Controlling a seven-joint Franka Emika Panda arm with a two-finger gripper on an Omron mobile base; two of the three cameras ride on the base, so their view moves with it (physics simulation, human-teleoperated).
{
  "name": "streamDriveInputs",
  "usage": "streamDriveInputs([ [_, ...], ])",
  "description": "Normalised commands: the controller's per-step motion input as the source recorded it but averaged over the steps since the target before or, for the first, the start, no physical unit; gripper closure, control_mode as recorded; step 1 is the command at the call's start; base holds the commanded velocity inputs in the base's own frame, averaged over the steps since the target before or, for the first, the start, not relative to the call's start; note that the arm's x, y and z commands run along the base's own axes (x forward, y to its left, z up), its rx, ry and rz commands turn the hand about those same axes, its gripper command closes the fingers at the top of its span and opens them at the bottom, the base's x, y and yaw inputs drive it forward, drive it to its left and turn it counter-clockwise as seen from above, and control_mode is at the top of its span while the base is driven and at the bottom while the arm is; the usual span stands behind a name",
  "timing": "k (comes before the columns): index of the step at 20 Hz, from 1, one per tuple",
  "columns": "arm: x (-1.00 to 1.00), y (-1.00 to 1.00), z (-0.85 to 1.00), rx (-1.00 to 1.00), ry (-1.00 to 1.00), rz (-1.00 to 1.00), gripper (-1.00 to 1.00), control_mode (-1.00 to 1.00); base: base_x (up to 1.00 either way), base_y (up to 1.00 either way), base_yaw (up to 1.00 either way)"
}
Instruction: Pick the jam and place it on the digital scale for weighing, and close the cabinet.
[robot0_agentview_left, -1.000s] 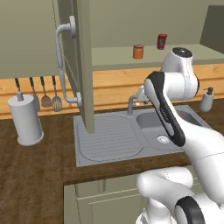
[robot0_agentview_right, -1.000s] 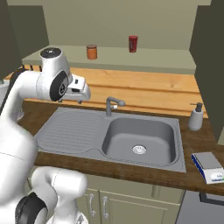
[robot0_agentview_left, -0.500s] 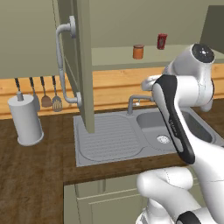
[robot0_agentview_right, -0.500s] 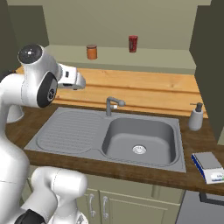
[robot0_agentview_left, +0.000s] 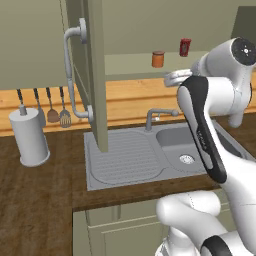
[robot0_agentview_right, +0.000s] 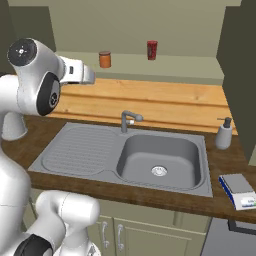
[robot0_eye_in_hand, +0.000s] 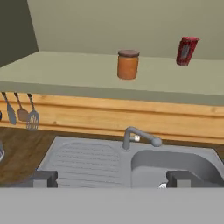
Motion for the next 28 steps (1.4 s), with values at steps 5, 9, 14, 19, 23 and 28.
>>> streamDriveInputs([
  [5, 0.19, 0.0, 0.36, 0.0, -0.12, 0.0, -1.0, -1.0, 0.0, 0.0, 0.0],
  [9, 0.41, 0.0, 0.09, 0.0, -0.11, 0.0, -1.0, -1.0, 0.0, 0.0, 0.0],
  [14, 0.62, -0.17, 0.03, 0.01, 0.02, 0.0, -1.0, -1.0, 0.0, 0.0, 0.0],
  [19, 0.64, -0.14, 0.0, 0.0, 0.0, 0.0, -1.0, -1.0, 0.0, 0.0, 0.0],
  [23, 0.56, 0.0, 0.0, 0.0, -0.07, 0.0, -1.0, -1.0, 0.0, 0.0, 0.0],
  [28, 0.59, 0.0, 0.0, 0.0, 0.0, 0.0, -1.0, -1.0, 0.0, 0.0, 0.0],
])
